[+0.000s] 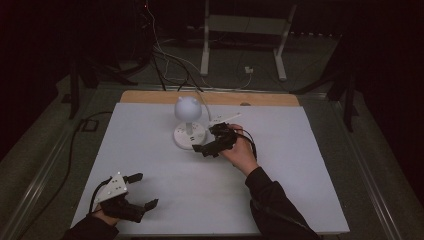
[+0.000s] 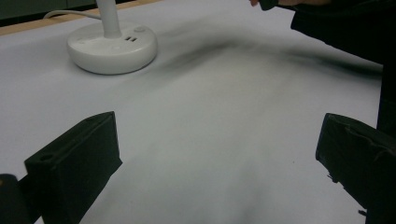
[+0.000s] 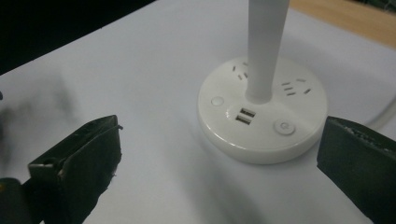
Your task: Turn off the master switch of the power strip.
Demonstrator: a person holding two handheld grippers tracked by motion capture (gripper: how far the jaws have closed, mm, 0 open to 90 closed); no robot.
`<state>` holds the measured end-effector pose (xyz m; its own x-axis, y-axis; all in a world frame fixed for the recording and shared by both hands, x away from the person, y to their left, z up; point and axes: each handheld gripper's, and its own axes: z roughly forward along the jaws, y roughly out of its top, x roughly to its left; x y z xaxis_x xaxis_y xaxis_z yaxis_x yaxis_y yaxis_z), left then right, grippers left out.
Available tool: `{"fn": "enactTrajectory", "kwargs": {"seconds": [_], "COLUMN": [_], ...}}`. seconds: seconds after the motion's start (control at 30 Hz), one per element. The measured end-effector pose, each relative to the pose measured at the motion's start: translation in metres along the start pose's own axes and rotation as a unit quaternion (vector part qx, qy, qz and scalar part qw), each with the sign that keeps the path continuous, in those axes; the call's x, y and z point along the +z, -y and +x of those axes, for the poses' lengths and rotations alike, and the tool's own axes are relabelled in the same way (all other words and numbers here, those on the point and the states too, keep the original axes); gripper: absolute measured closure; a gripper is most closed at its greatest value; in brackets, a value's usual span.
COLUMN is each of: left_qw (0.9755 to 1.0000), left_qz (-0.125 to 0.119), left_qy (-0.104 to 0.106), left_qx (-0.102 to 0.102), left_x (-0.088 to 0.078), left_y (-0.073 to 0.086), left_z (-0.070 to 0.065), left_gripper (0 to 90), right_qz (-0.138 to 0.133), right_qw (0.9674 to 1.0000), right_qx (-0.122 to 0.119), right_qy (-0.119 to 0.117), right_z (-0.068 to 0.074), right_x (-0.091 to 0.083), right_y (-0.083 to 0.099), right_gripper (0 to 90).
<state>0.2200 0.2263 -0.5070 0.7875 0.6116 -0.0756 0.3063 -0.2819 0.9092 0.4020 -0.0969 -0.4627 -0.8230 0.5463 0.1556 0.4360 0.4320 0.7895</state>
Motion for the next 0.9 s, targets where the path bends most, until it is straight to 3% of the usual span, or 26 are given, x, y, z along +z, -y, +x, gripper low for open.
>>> {"fn": "enactTrajectory", "kwargs": {"seconds": [0.13,0.37,0.5,0.9], "left_qw": [1.0000,1.0000,1.0000,1.0000], "left_qz": [0.000,0.000,0.000,0.001], "left_qy": [-0.002,-0.002,-0.002,-0.002], "left_qx": [-0.001,-0.001,-0.002,-0.002], "left_x": [0.000,0.000,0.000,0.001], "left_y": [0.000,0.000,0.000,0.000], "left_z": [0.000,0.000,0.000,0.000], "left_gripper": [0.3,0.3,0.3,0.3], "right_qz": [-0.008,-0.036,-0.035,-0.047], "right_qw": [1.0000,0.9987,0.9990,0.9980], "right_qx": [0.000,-0.008,0.004,0.006], "right_qy": [0.005,0.035,0.029,0.042], "right_z": [0.000,-0.001,-0.004,-0.005], "right_x": [-0.011,-0.038,-0.048,-0.083], "right_y": [0.003,0.012,0.018,0.044], "right_gripper": [0.0,0.0,0.0,0.0]}}
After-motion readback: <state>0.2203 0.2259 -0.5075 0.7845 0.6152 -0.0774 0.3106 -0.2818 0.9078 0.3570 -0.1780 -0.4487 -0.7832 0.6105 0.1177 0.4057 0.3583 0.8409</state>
